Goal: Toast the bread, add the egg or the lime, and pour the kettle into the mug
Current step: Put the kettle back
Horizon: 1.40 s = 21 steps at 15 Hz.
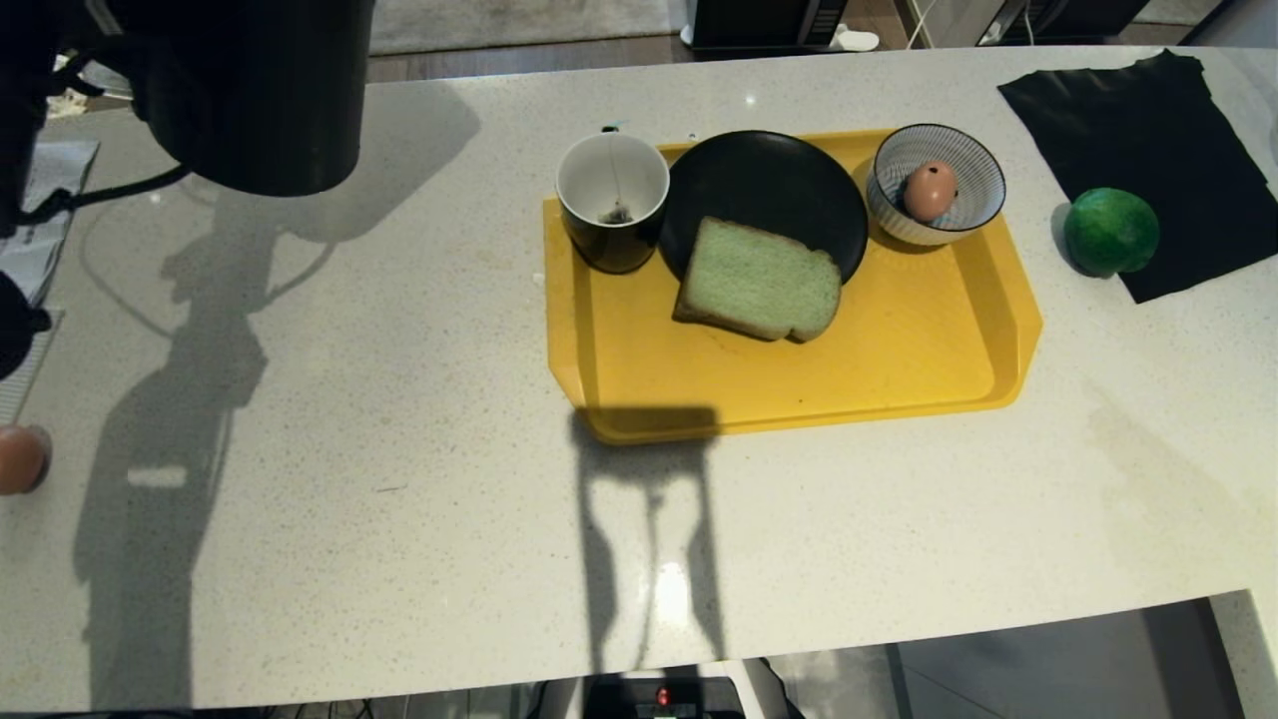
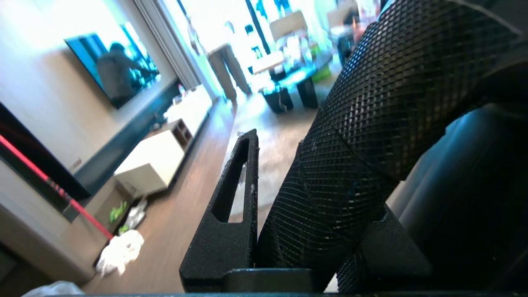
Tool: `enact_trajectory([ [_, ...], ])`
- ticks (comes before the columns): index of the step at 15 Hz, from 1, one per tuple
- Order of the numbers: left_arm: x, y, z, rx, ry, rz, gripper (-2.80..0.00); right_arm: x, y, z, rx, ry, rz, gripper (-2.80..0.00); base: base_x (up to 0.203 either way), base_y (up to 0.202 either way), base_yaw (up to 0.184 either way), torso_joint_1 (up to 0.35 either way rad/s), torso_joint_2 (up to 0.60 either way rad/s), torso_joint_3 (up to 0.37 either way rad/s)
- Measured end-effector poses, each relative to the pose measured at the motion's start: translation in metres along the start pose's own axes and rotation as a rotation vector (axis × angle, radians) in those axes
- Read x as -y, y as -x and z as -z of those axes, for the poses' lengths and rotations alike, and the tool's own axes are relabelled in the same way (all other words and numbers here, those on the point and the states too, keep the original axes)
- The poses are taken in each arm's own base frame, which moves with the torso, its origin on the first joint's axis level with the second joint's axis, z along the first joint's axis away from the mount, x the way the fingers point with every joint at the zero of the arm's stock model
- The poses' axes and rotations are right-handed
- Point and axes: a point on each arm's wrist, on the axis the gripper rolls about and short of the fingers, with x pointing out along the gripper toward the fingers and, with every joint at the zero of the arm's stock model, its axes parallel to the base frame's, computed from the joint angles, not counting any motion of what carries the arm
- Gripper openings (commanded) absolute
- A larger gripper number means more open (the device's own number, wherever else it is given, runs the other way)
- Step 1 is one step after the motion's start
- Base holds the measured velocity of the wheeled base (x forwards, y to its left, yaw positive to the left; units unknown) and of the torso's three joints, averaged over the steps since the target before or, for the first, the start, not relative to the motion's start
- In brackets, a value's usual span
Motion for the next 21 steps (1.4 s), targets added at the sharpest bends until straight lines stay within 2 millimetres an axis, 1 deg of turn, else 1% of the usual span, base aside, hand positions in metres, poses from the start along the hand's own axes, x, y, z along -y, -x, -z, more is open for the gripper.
enact_trajectory([
  [3,0.004,0.001,0.012,0.083,0.032,-0.070,-2.80,0.000,0.000,0.000,0.000,0.000,0.000,-2.80,0.000,0.000,0.000,0.000,0.00,0.000],
  [7,0.013,0.003,0.032,0.025,0.137,-0.167,-2.80,0.000,0.000,0.000,0.000,0.001,0.000,-2.80,0.000,0.000,0.000,0.000,0.00,0.000],
  [11,0.014,0.005,0.038,-0.010,0.264,-0.293,-2.80,0.000,0.000,0.000,0.000,0.000,0.000,-2.80,0.000,0.000,0.000,0.000,0.00,0.000],
  [14,0.016,0.005,0.043,-0.012,0.329,-0.315,-2.80,0.000,0.000,0.000,0.000,0.001,0.000,-2.80,0.000,0.000,0.000,0.000,0.00,0.000],
  [17,0.020,0.006,0.053,-0.031,0.354,-0.312,-2.80,0.000,0.000,0.000,0.000,0.001,0.000,-2.80,0.000,0.000,0.000,0.000,0.00,0.000],
  [21,0.038,0.007,0.068,-0.060,0.410,-0.287,-2.80,0.000,0.000,0.000,0.000,0.001,0.000,-2.80,0.000,0.000,0.000,0.000,0.00,0.000],
])
